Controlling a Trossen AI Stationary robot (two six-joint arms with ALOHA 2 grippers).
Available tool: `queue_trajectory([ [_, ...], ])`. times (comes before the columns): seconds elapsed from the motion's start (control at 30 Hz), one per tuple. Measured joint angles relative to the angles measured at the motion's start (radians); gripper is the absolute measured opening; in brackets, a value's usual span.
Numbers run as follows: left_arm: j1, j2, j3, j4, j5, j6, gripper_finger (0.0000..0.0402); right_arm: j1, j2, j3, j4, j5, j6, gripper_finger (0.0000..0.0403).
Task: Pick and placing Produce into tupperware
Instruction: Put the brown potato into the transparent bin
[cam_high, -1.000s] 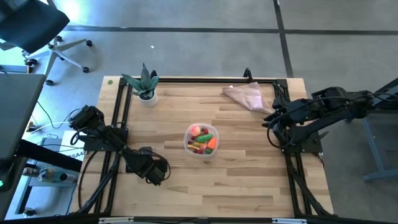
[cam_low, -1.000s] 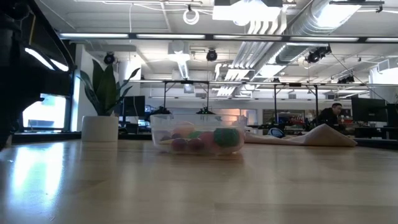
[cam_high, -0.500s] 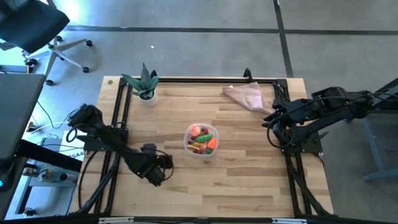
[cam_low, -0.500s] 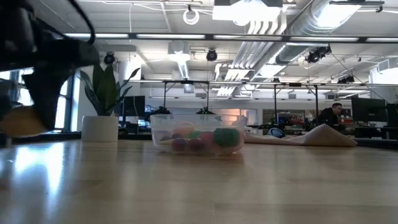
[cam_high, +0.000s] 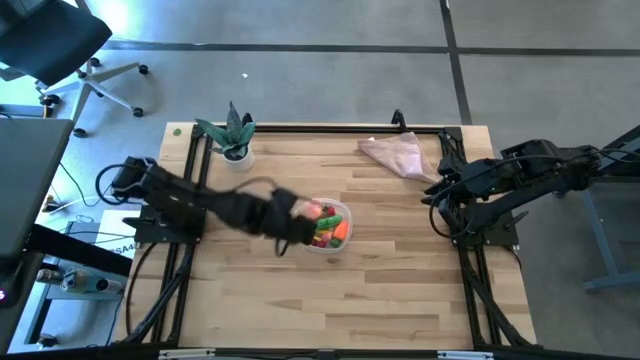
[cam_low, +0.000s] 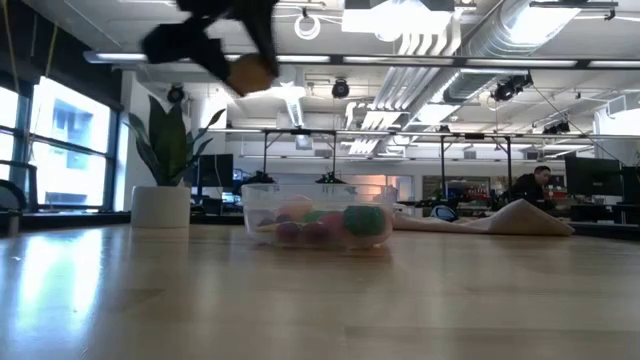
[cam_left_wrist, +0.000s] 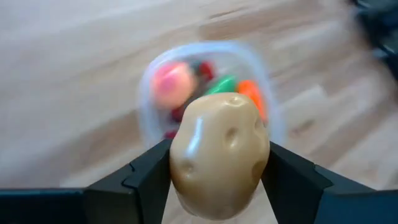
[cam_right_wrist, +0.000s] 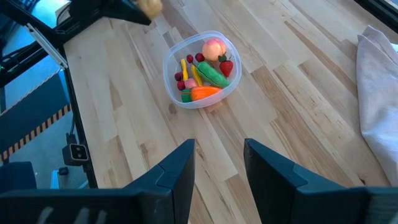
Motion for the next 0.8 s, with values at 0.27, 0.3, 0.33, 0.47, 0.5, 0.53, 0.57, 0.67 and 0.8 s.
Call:
queue_trajectory([
  [0.27, 0.213, 0.052, 0.135, 0.106, 0.286, 0.534, 0.0199, 0.000, 0.000, 0.000, 0.000, 0.000, 0.000, 0.0130],
  [0.3, 0.227, 0.069, 0.140, 0.135, 0.315, 0.563, 0.0196, 0.000, 0.000, 0.000, 0.000, 0.000, 0.000, 0.0130],
  [0.33, 0.244, 0.080, 0.138, 0.122, 0.345, 0.589, 0.0195, 0.000, 0.000, 0.000, 0.000, 0.000, 0.000, 0.0130],
  [0.47, 0.266, 0.160, 0.139, 0.124, 0.451, 0.680, 0.0207, 0.000, 0.000, 0.000, 0.000, 0.000, 0.000, 0.0130],
  [0.5, 0.267, 0.179, 0.134, 0.098, 0.473, 0.706, 0.0212, 0.000, 0.000, 0.000, 0.000, 0.000, 0.000, 0.0130],
  [0.53, 0.268, 0.205, 0.133, 0.098, 0.498, 0.729, 0.0217, 0.000, 0.000, 0.000, 0.000, 0.000, 0.000, 0.0130],
  [0.57, 0.265, 0.232, 0.137, 0.118, 0.524, 0.745, 0.0220, 0.000, 0.000, 0.000, 0.000, 0.000, 0.000, 0.0130],
  [0.67, 0.262, 0.288, 0.134, 0.085, 0.579, 0.775, 0.0222, 0.000, 0.000, 0.000, 0.000, 0.000, 0.000, 0.0130],
  [0.8, 0.263, 0.348, 0.135, 0.071, 0.599, 0.803, 0.0207, 0.000, -0.001, 0.000, 0.000, 0.000, 0.000, 0.0130],
])
